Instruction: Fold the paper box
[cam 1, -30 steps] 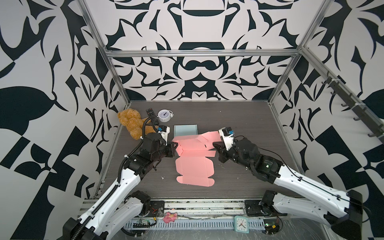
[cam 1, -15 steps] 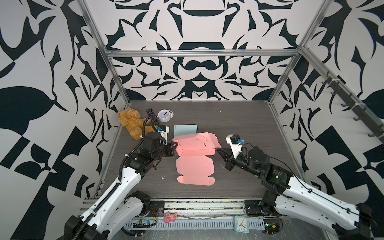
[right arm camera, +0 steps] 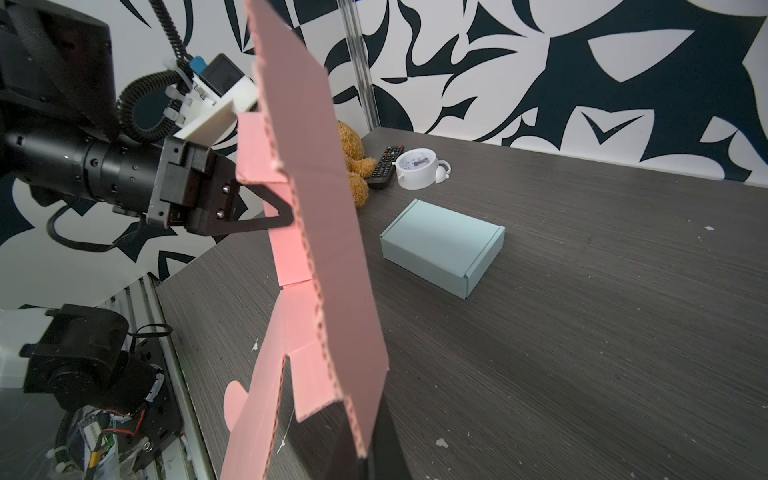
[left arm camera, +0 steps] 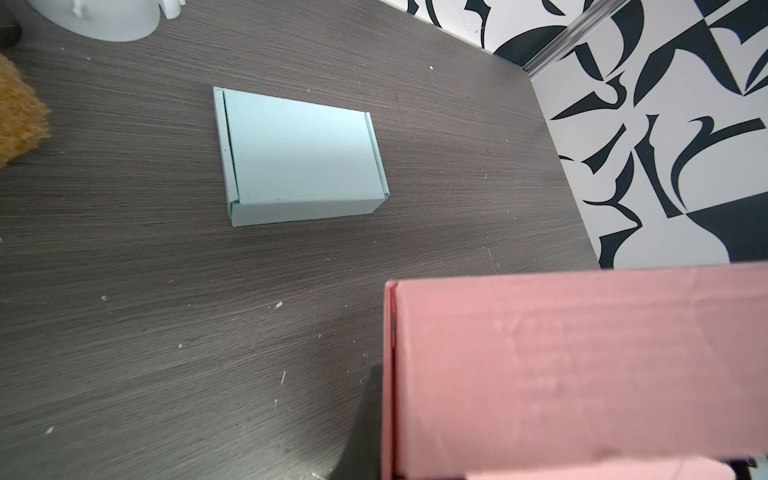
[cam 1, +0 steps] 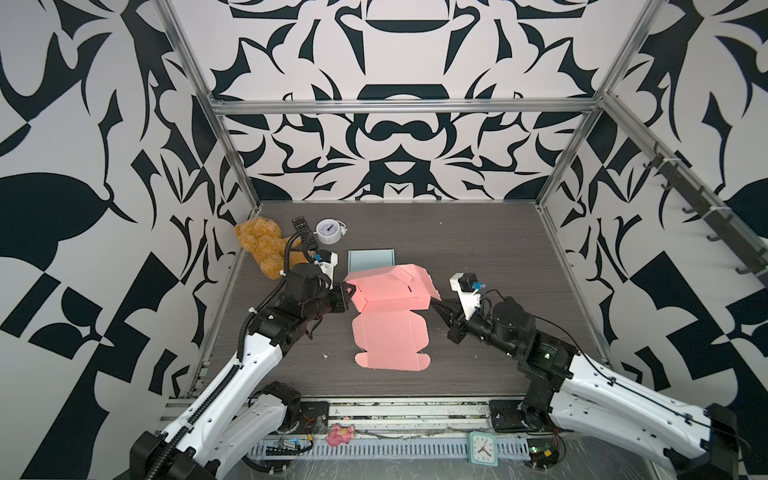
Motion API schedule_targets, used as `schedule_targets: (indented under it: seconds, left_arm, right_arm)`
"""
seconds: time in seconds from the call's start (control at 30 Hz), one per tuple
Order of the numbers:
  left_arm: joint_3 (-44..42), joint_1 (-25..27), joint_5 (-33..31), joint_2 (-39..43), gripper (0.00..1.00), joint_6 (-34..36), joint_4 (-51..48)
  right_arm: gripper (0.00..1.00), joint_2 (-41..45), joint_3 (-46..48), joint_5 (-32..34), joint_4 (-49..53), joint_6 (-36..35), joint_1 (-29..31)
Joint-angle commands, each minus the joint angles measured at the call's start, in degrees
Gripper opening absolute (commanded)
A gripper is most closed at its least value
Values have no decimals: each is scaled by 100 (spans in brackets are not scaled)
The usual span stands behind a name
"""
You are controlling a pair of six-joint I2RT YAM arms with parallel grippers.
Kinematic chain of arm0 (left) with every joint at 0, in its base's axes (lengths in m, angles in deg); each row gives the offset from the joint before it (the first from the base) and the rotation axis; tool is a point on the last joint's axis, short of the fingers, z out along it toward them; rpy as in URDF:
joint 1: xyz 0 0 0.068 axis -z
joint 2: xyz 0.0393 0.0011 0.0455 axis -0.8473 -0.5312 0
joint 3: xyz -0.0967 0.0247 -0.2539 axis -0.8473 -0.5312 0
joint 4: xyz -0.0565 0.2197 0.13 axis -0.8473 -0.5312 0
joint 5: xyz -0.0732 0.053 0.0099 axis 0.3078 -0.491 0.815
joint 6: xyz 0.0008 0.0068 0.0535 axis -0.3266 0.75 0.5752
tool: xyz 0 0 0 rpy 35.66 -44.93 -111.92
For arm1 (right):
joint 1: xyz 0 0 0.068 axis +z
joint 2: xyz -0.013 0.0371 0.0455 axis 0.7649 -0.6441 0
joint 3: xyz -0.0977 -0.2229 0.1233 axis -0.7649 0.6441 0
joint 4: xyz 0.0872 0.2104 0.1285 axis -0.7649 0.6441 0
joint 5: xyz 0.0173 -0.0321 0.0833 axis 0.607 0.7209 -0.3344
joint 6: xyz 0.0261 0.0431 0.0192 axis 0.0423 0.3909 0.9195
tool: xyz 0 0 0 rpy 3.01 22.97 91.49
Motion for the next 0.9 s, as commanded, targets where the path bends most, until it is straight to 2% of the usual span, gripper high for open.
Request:
schedule_targets:
  seconds: [0.0,0.6,0.87]
  left_arm:
    - [108,-36,119,42,6,-70,74]
    - [27,-37,45,-112,6,-49,160]
    - [-60,-117,7,-173,6,-71,265]
  right_arm:
    - [0,-1,43,-50,-452,125,-14]
    - [0,-444,-116,-320,-885,251,74]
    - [0,-96,-20,-101,-352,284,149]
